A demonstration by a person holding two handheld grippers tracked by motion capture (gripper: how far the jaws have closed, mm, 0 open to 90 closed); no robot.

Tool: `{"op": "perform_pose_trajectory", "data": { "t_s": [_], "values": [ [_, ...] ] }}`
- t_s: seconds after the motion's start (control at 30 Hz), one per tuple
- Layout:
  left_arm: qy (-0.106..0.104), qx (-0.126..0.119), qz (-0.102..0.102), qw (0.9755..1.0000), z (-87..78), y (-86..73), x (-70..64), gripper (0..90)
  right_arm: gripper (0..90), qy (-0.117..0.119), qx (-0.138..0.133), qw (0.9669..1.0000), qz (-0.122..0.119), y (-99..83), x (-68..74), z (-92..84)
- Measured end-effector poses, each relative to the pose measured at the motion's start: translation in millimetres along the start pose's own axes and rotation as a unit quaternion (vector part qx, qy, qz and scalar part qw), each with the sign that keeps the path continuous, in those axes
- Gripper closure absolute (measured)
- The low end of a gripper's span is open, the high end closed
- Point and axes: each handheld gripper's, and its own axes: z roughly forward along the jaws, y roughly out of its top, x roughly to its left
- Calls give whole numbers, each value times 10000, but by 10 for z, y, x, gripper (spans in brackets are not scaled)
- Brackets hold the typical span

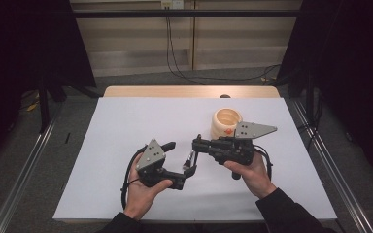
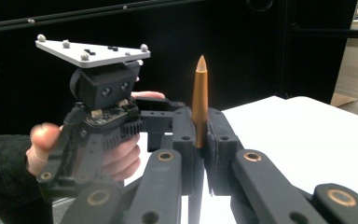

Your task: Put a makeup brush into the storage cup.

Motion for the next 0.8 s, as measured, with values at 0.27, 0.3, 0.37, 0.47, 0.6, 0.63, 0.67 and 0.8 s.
{"op": "perform_pose_trajectory", "data": {
  "t_s": [0.27,0.3,0.37,0.47,0.6,0.63,0.67,0.8],
  "values": [
    [136,19,50,9999,-119,-7,84,22,839,-51,-31,10000,1,8,-8,-23],
    [98,-26,28,9999,-128,-16,98,22,839,-74,-45,10000,-3,9,-14,-24],
    [219,4,28,9998,-166,-28,117,22,839,-79,-40,10000,-7,9,-22,-27],
    [249,-40,-3,9997,-223,-49,154,22,839,-91,-58,9999,-17,13,-27,-35],
    [419,-16,-23,9991,-322,-83,185,22,839,-118,-60,9999,-20,12,-34,-47],
    [465,5,-15,9989,-339,-91,188,22,839,-127,-62,9999,5,11,-35,-51],
    [499,1,0,9988,-367,-105,192,23,839,-138,-79,9999,-21,12,-41,-53],
    [494,-85,-68,9987,-490,-154,186,23,839,-199,-104,9997,-18,30,-59,-94]
  ]
}}
